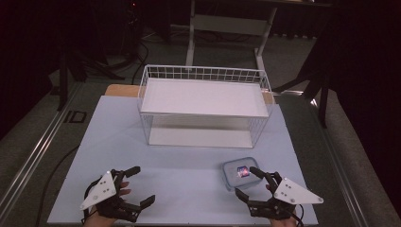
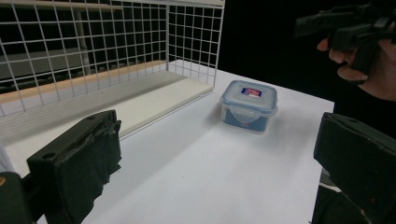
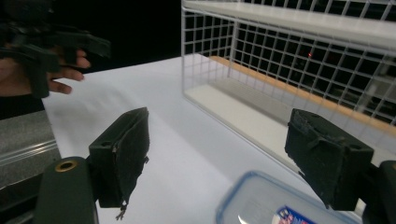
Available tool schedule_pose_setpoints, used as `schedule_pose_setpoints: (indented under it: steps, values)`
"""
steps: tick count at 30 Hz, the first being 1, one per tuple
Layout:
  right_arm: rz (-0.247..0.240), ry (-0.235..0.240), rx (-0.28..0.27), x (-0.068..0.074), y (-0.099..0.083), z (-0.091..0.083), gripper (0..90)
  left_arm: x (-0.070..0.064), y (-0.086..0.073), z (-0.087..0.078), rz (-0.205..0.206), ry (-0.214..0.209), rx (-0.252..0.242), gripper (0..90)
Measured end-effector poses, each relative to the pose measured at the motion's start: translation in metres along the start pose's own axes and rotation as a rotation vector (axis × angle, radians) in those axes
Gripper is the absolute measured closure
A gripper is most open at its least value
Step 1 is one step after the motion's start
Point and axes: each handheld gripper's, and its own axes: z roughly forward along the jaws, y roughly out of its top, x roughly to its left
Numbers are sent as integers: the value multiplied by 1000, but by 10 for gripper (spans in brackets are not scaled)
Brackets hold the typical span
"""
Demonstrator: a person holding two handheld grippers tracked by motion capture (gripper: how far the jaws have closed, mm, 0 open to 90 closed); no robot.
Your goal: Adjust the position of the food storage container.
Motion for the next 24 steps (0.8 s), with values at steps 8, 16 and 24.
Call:
schedule_pose_setpoints:
  steps: [8, 16, 24]
  values:
    - [-7, 49, -10, 5, 19, -2, 197, -1, 0, 1, -2, -5, 1, 16]
    - [33, 28, -30, -12, 37, -1, 135, -1, 0, 1, -4, 0, -1, 16]
    - [72, -9, 7, -34, 39, 7, 134, -2, -1, 1, -6, -5, 1, 16]
